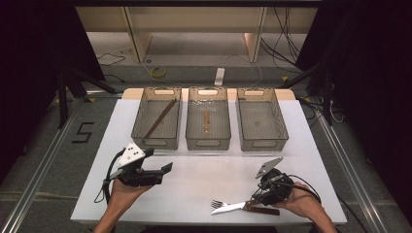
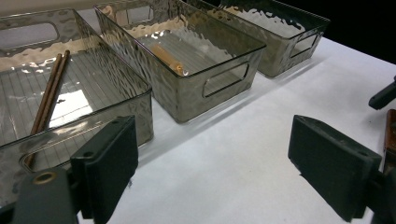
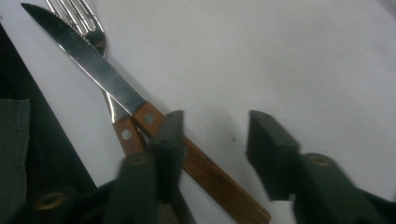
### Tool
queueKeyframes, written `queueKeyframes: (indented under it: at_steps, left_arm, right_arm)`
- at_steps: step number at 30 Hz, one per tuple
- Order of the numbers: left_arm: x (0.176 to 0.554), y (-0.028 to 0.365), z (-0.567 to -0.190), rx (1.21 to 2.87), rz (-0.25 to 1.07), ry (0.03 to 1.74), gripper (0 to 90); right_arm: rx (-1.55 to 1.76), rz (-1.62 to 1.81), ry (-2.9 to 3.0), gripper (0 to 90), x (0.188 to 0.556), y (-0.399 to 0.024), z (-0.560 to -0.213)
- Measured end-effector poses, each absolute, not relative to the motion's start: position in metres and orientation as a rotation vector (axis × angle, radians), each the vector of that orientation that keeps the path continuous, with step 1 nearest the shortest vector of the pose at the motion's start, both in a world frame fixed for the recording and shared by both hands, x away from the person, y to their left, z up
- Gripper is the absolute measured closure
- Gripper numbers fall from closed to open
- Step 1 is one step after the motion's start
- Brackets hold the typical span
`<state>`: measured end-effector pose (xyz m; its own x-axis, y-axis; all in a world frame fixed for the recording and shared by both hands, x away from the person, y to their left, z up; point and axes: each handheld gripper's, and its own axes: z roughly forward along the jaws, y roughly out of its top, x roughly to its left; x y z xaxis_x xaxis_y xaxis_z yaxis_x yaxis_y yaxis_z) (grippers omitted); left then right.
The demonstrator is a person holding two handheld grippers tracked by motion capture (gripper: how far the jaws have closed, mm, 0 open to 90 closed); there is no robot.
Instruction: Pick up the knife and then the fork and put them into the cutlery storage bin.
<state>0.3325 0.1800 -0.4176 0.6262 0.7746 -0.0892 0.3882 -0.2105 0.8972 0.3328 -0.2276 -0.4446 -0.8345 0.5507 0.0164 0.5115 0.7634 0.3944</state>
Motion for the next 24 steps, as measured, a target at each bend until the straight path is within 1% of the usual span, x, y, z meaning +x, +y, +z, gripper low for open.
queueKeyframes:
  at_steps: [1, 2, 3, 4, 5, 9, 13, 16, 22, 24]
  left_arm:
    - [0.3324, 0.1798, -0.4178, 1.827, 0.473, 0.935, 15.7]
    - [0.3323, 0.1797, -0.4179, 1.829, 0.474, 0.935, 15.7]
    - [0.3323, 0.1796, -0.4178, 1.828, 0.474, 0.935, 15.7]
    - [0.3324, 0.1797, -0.4176, 1.826, 0.472, 0.935, 15.7]
    - [0.3325, 0.1798, -0.4177, 1.826, 0.473, 0.935, 15.7]
    - [0.3327, 0.1797, -0.4178, 1.826, 0.473, 0.935, 15.8]
    - [0.3326, 0.1794, -0.4180, 1.829, 0.473, 0.936, 15.7]
    - [0.3326, 0.1790, -0.4183, 1.831, 0.473, 0.936, 15.7]
    - [0.3325, 0.1791, -0.4183, 1.831, 0.473, 0.936, 15.7]
    - [0.3327, 0.1792, -0.4182, 1.829, 0.473, 0.936, 15.7]
  right_arm:
    - [0.856, 0.590, 2.865, 41.8, 0.3330, -0.2266, -0.4436]
    - [0.856, 0.590, 2.865, 41.8, 0.3330, -0.2266, -0.4436]
    - [0.823, 0.572, 2.872, 34.3, 0.3337, -0.2257, -0.4433]
    - [0.831, 0.554, 2.877, 31.4, 0.3338, -0.2251, -0.4435]
    - [0.823, 0.535, 2.885, 30.8, 0.3338, -0.2247, -0.4439]
    - [0.782, 0.502, 2.909, 32.0, 0.3328, -0.2245, -0.4442]
    - [0.745, 0.460, 2.926, 37.6, 0.3337, -0.2269, -0.4430]
    - [0.710, 0.443, 2.936, 38.7, 0.3333, -0.2269, -0.4436]
    - [0.623, 0.379, 2.961, 44.7, 0.3319, -0.2234, -0.4480]
    - [0.617, 0.378, 2.962, 45.4, 0.3316, -0.2230, -0.4485]
